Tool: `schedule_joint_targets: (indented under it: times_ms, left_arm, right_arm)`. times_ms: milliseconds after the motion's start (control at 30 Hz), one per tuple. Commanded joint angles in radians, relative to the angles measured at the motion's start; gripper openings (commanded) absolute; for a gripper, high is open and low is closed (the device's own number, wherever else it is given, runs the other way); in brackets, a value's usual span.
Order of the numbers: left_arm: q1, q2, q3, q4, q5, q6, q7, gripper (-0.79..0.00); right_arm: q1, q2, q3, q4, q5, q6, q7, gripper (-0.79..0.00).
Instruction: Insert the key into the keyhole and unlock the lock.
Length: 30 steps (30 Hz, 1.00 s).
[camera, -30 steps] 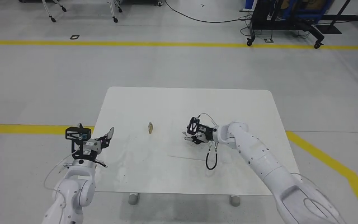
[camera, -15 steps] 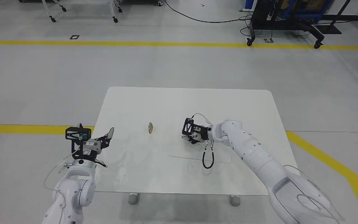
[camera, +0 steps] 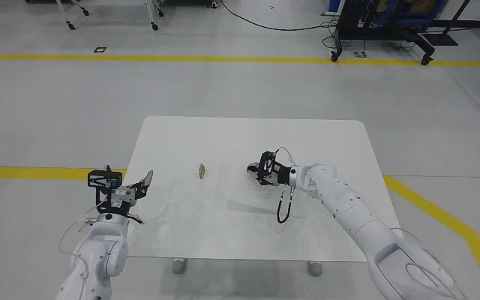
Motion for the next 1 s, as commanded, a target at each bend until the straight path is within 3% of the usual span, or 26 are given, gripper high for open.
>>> schedule_joint_targets:
  times_ms: [0,467,600,767,967]
  left_arm:
    - [0.000,0.000,0.000,0.000,0.000,0.000,0.000,0.000]
    - [0.000,0.000,0.000,0.000,0.000,0.000,0.000,0.000]
    - [-0.025,0.000,0.037,-0.027,0.118,0.007,0.010,0.000]
    - [-0.114,-0.005,0.127,-0.076,0.128,-0.094,-0.011,0.000]
    - [-0.308,-0.018,0.326,-0.034,0.168,-0.315,-0.150,0.000]
  right_arm:
    - [0.001,-0.001,-0.001,0.000,0.001,0.000,0.010,-0.785]
    - [0.001,-0.001,-0.001,0.000,0.001,0.000,0.010,-0.785]
    - [-0.021,-0.003,-0.005,-0.024,0.009,0.030,0.039,-0.785]
    - [-0.030,-0.001,-0.008,-0.041,-0.006,0.025,-0.020,-0.785]
    - [-0.046,0.005,-0.006,-0.045,-0.043,0.064,-0.127,-0.785]
